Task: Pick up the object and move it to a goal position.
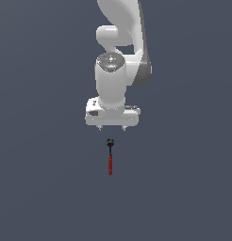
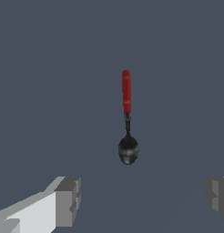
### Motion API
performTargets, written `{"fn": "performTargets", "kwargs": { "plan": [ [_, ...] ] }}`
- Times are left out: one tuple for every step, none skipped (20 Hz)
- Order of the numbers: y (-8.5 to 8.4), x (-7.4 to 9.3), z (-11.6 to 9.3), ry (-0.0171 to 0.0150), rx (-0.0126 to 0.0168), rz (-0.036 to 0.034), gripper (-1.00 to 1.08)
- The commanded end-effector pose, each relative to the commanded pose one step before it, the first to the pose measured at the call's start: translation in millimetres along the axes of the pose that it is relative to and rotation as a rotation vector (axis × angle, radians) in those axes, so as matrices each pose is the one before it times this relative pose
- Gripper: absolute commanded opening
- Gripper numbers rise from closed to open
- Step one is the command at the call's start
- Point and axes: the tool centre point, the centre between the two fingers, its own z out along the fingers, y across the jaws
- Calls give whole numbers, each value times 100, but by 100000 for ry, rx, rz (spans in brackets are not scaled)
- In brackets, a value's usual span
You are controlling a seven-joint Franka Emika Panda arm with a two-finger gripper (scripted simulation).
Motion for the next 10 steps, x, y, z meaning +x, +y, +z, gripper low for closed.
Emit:
{"fn": "performTargets", "kwargs": {
  "plan": [
    [1,0,0,0,0,0,100],
    [-64,-7,3,-25,11,-181,100],
    [-177,-21,9,-73,37,-515,100],
    [-297,-35,13,-121,61,-857,100],
    [-417,-51,12,-169,84,-1195,100],
    [-528,-71,1,-211,103,-1503,100],
    [-533,-80,-20,-208,99,-1494,100],
    [-426,-75,-40,-162,73,-1167,100],
    [-317,-69,-56,-116,48,-836,100],
    [-195,-58,-62,-67,24,-483,100]
  ]
}}
